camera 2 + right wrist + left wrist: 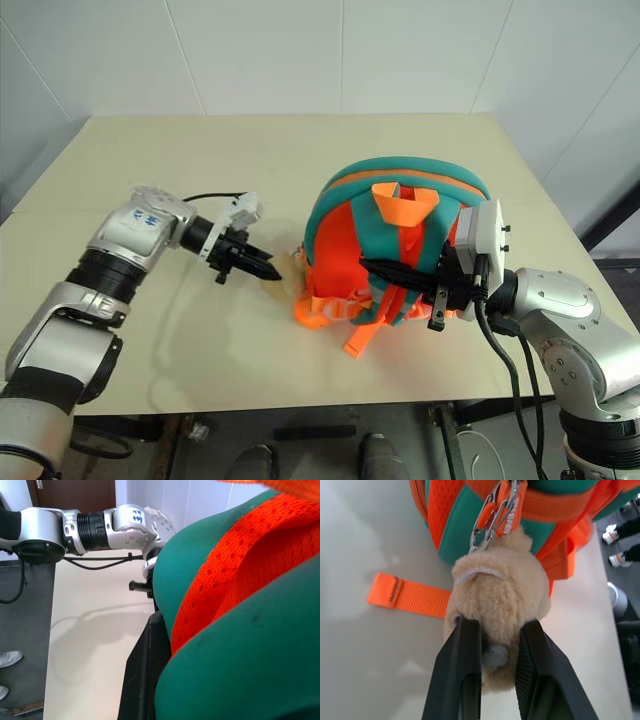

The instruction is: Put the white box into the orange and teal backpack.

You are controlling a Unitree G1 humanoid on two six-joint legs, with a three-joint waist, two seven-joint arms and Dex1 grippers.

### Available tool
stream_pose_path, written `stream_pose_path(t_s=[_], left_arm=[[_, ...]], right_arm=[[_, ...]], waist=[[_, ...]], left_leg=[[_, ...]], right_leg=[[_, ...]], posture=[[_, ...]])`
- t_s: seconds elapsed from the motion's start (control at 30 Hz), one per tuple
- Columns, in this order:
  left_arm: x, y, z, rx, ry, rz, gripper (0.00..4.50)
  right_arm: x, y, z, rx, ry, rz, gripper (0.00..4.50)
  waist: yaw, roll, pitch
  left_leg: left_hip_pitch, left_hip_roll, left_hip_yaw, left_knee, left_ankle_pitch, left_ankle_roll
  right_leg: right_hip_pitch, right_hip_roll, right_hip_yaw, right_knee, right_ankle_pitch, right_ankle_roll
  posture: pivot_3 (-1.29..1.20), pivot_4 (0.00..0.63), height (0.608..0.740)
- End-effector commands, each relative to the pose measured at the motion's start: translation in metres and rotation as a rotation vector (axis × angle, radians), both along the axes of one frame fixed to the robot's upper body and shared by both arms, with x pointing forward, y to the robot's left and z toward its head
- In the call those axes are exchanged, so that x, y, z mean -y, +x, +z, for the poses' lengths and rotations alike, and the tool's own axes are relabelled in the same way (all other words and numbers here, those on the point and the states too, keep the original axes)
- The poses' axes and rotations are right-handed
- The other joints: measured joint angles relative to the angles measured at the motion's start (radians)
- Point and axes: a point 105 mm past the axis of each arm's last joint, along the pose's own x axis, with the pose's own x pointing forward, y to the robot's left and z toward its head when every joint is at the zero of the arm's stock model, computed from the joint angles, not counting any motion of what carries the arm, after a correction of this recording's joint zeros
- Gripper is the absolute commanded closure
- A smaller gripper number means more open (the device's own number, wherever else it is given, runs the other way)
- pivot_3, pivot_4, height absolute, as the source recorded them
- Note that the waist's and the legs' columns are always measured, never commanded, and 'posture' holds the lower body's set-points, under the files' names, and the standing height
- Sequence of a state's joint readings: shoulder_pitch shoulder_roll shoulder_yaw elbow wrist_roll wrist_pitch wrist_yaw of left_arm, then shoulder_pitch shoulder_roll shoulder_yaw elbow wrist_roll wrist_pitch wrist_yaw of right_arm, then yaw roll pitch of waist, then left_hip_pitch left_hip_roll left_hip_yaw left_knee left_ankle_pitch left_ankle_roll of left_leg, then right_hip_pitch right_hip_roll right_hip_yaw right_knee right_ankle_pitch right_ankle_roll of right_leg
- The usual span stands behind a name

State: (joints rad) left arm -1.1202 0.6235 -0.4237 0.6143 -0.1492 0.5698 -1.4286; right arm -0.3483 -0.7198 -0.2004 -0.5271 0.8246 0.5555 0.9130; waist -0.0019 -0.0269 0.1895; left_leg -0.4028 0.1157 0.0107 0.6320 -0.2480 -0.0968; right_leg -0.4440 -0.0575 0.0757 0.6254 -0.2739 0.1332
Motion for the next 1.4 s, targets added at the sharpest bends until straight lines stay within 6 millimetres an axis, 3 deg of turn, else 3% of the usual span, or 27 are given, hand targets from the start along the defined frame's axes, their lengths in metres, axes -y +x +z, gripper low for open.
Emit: stream_pose_path(t_s=[0.03,0.1,0.2,0.37,0.43,0.77,0.87,0.9,1.1,1.4], left_arm=[[-0.001,0.005,-0.016,0.006,0.055,0.021,4.01],[0.009,0.004,-0.004,-0.004,-0.050,0.014,4.02],[0.022,0.002,0.028,0.006,-0.296,-0.008,4.03],[0.013,-0.002,0.046,0.003,-0.393,0.004,4.03],[0.006,-0.005,0.049,0.009,-0.396,0.007,3.29],[-0.030,-0.003,0.054,0.048,-0.384,0.123,0.05],[-0.038,-0.001,0.057,0.063,-0.379,0.151,0.00],[-0.040,-0.001,0.057,0.070,-0.376,0.159,0.00],[-0.051,0.001,0.063,0.099,-0.393,0.184,0.00],[-0.076,0.005,0.072,0.173,-0.443,0.218,0.00]], right_arm=[[-0.002,-0.008,0.009,0.036,-0.002,0.006,4.50],[-0.001,-0.009,0.009,0.026,-0.011,-0.004,4.50],[0.001,-0.014,0.014,-0.003,0.002,-0.001,4.50],[0.007,-0.016,0.011,-0.075,-0.071,-0.038,4.50],[0.010,-0.022,0.004,-0.136,-0.148,-0.026,4.50],[0.028,-0.038,0.012,-0.169,-0.247,-0.069,1.16],[0.034,-0.041,0.012,-0.169,-0.251,-0.104,0.17],[0.037,-0.042,0.013,-0.166,-0.251,-0.119,0.03],[0.060,-0.051,0.014,-0.164,-0.277,-0.249,0.03],[0.126,-0.089,0.018,-0.211,-0.398,-0.589,0.03]], waist=[[0.001,0.000,0.000],[0.001,0.000,0.000],[0.005,0.000,0.000],[0.003,0.000,0.000],[0.002,0.000,0.000],[0.000,0.000,0.000],[0.001,0.000,0.000],[0.001,0.000,0.000],[0.004,-0.001,0.000],[0.003,-0.002,0.000]], left_leg=[[0.000,0.000,0.000,0.000,0.000,0.000],[0.000,0.000,0.000,0.001,0.000,0.000],[-0.001,0.000,0.000,0.001,0.000,0.000],[-0.001,0.000,0.000,0.001,-0.001,0.001],[-0.001,0.000,0.000,0.000,-0.001,0.002],[-0.001,0.000,0.000,0.000,-0.001,0.002],[-0.001,0.000,0.000,0.000,-0.001,0.002],[-0.001,0.000,0.000,0.000,-0.001,0.002],[-0.001,0.000,0.000,0.000,-0.001,0.002],[0.000,0.000,0.000,0.000,-0.001,0.002]], right_leg=[[0.000,0.000,0.000,0.000,0.000,0.000],[0.000,0.000,0.000,0.000,0.000,0.000],[0.000,0.000,0.000,0.000,0.000,0.000],[0.000,0.000,0.000,0.000,0.001,0.001],[0.000,0.000,0.000,0.000,0.000,0.000],[0.000,0.000,0.000,-0.001,0.000,0.000],[0.000,0.000,0.000,-0.001,0.000,0.000],[0.000,0.000,0.000,-0.001,0.000,0.000],[0.000,0.000,0.000,-0.002,0.000,0.000],[0.000,0.000,0.000,-0.003,0.000,-0.001]], posture=[[0.00,0.150,0.740],[0.00,0.150,0.740],[0.00,0.150,0.740],[0.00,0.150,0.740],[0.00,0.150,0.740],[0.00,0.150,0.740],[0.00,0.150,0.740],[0.00,0.150,0.740],[0.00,0.150,0.740],[0.00,0.150,0.740]])
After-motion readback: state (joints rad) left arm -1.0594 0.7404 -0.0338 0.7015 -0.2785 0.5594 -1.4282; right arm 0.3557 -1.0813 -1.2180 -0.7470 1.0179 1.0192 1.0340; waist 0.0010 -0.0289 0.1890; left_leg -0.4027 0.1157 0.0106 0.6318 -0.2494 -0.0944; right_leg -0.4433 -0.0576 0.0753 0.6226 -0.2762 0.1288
